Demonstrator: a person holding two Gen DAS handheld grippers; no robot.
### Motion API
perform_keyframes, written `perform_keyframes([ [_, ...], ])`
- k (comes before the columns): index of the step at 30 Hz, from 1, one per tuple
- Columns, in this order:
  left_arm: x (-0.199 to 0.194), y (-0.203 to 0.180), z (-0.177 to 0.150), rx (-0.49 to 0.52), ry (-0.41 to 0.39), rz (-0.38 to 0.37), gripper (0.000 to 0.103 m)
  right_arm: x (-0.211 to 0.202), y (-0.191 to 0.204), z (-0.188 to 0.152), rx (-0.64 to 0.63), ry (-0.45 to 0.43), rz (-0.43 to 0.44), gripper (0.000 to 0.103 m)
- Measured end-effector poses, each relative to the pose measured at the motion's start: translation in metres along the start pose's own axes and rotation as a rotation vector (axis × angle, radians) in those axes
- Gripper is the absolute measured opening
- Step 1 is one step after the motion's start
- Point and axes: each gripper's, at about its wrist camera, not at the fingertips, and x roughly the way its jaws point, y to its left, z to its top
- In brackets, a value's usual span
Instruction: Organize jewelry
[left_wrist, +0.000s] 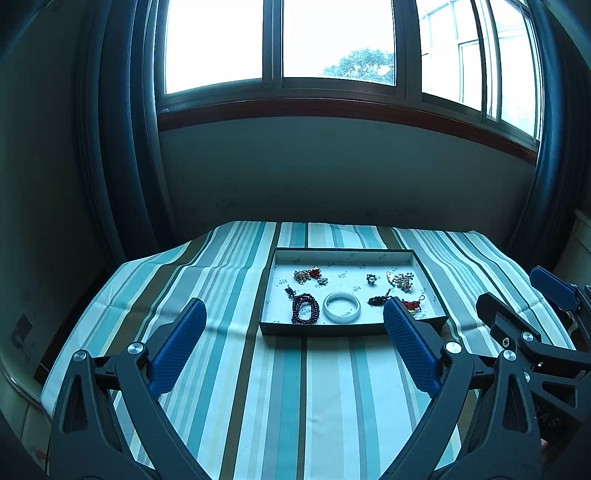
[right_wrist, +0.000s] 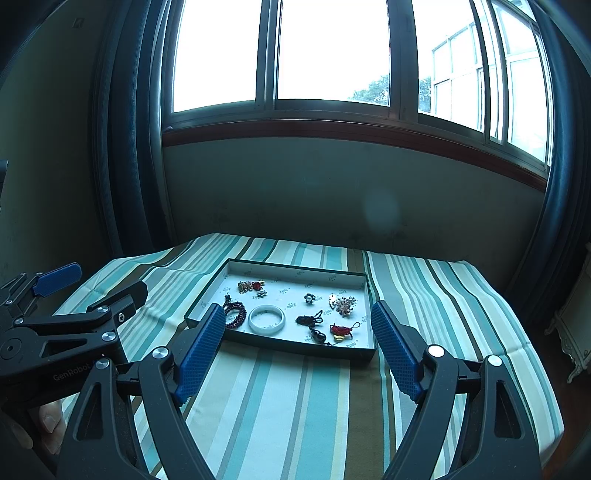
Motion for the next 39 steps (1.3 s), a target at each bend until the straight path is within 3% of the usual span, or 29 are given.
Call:
perform_keyframes([
  [23, 0.0, 0.001, 0.002, 0.012, 0.003, 0.009, 0.097, 0.0, 0.001, -0.001, -0.003, 0.003, 0.001, 0.08],
  [26, 0.0, 0.001, 0.002, 0.008, -0.001, 0.037, 0.101, 0.0, -0.001, -0.002, 0.001, 0.005, 0.002, 0.08],
  [30, 0.002, 0.001, 0.001, 0.019, -0.019, 0.021, 0.101, 0.001, -0.003, -0.002, 0.0, 0.008, 0.007, 0.08],
  [36, 0.028, 0.01, 0.001, 0.002, 0.03, 0.023, 0.101, 0.019, -0.022, -0.002, 0.028, 0.027, -0.014, 0.08],
  [39, 0.058, 0.025, -0.002, -0.026, 0.085, 0.049, 0.101, 0.045, -0.048, -0.004, 0.068, 0.067, -0.065, 0.08],
])
